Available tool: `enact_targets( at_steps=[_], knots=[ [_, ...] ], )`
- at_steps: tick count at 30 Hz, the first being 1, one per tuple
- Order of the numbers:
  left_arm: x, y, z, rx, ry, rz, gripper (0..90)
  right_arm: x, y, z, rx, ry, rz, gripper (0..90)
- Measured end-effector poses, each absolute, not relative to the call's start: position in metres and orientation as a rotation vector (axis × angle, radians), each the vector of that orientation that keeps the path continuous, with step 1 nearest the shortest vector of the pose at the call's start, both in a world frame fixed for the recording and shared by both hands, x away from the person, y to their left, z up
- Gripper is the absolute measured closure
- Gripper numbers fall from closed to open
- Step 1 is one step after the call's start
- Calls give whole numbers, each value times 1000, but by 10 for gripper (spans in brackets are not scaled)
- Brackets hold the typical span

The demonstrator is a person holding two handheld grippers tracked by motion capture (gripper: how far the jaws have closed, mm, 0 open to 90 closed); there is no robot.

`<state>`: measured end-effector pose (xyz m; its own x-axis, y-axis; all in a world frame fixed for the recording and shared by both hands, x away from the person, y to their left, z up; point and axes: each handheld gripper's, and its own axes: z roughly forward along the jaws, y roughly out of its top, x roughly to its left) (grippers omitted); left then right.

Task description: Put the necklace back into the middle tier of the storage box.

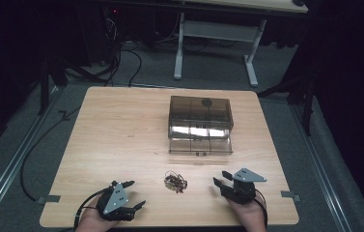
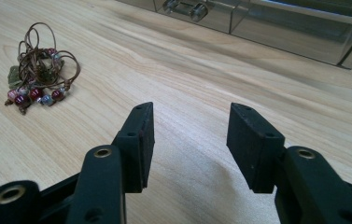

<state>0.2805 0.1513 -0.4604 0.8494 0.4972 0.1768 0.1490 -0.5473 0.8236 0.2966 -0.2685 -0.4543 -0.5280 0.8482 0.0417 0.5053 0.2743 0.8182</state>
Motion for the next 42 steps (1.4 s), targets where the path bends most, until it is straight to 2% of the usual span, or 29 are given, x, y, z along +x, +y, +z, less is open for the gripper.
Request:
enact_targets(
  at_steps=[23,42],
  knots=[
    [280,152,-460,2127,439,465,247,298,-266,-450,1214,2163,1184,502],
    [280,152,-460,2131,447,476,245,320,-216,-440,1121,2266,1219,507]
  ],
)
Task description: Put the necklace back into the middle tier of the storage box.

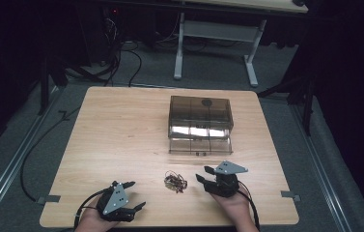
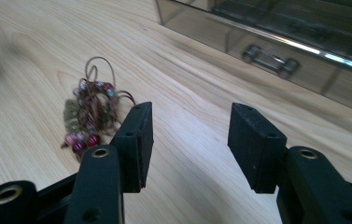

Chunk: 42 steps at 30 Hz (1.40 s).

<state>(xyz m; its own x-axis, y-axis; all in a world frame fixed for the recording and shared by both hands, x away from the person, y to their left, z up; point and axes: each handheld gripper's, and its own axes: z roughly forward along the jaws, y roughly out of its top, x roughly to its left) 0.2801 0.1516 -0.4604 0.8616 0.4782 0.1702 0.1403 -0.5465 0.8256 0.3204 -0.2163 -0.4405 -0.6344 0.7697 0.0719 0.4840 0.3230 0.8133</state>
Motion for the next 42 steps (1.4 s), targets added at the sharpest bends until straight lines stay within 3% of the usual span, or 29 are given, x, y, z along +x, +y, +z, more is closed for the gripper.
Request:
enact_targets(
  at_steps=[10,16,24,29,32,33,42],
  knots=[
    [280,151,-461,2133,453,484,243,328,-180,-443,1035,2369,1224,521],
    [280,151,-461,2140,455,485,243,327,-160,-454,1019,2464,1197,456],
    [280,151,-460,2139,452,486,243,325,-147,-459,956,2504,1123,462],
    [280,151,-461,2140,448,485,243,323,-145,-459,954,2490,1117,651],
    [280,151,-461,2143,447,486,243,323,-145,-458,954,2493,1120,688],
    [280,151,-460,2144,447,486,243,323,-146,-458,957,2492,1126,757],
    [280,151,-461,2143,445,486,243,319,-147,-455,939,2457,1124,807]
  ],
)
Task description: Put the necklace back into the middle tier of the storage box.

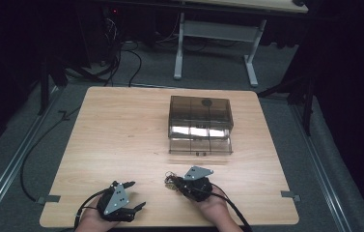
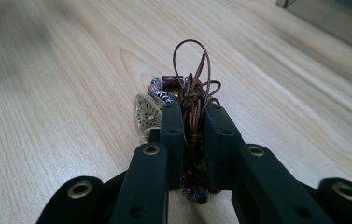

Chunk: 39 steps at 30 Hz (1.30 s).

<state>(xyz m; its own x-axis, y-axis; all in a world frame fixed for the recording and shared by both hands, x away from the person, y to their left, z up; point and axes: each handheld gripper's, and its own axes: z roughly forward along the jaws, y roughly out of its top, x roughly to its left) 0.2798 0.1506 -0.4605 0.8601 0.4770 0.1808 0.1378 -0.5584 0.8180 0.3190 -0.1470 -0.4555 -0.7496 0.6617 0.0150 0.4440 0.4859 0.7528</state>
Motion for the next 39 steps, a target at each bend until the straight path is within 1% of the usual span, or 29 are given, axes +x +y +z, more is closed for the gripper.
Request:
enact_targets(
  at_steps=[13,20,31,39],
  knots=[
    [280,150,-461,2147,442,486,243,308,-176,-433,964,2330,1221,807],
    [280,150,-461,2146,441,486,243,299,-206,-419,1013,2232,1254,807],
    [280,150,-461,2147,443,487,243,284,-254,-419,1114,2151,1213,806],
    [280,150,-461,2150,443,486,243,265,-290,-421,1190,2086,1149,806]
  ],
)
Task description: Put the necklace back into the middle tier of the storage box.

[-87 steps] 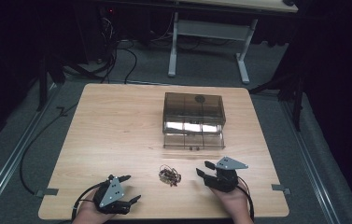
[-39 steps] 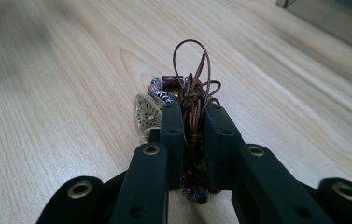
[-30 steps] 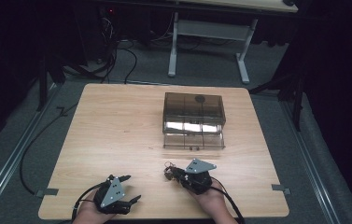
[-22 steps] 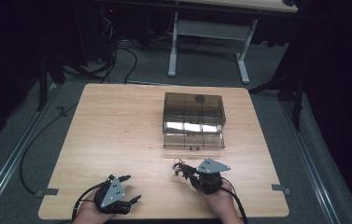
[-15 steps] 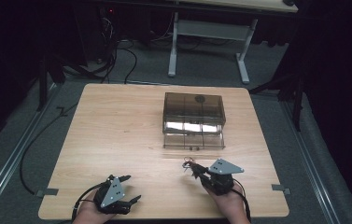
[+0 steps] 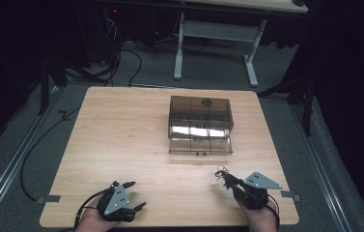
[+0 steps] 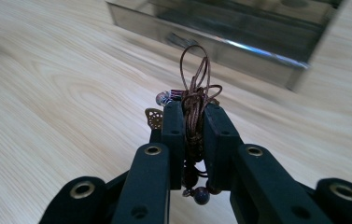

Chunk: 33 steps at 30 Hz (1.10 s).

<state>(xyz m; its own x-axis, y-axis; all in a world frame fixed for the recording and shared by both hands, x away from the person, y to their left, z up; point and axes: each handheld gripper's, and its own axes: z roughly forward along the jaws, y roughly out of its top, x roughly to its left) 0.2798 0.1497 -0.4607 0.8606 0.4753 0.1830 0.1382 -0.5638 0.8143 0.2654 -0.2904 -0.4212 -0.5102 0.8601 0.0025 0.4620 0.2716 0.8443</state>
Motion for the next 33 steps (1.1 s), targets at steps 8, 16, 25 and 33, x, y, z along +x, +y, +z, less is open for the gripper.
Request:
enact_targets(
  at_steps=[8,16,25,33],
  knots=[
    [280,149,-461,2156,443,484,243,262,-297,-430,1213,2108,1117,806],
    [280,149,-461,2157,440,485,244,272,-286,-443,1218,2151,1051,805],
    [280,149,-461,2159,437,483,244,276,-281,-452,1241,2194,951,793],
    [280,148,-461,2161,437,485,244,275,-284,-452,1263,2195,930,698]
  ],
)
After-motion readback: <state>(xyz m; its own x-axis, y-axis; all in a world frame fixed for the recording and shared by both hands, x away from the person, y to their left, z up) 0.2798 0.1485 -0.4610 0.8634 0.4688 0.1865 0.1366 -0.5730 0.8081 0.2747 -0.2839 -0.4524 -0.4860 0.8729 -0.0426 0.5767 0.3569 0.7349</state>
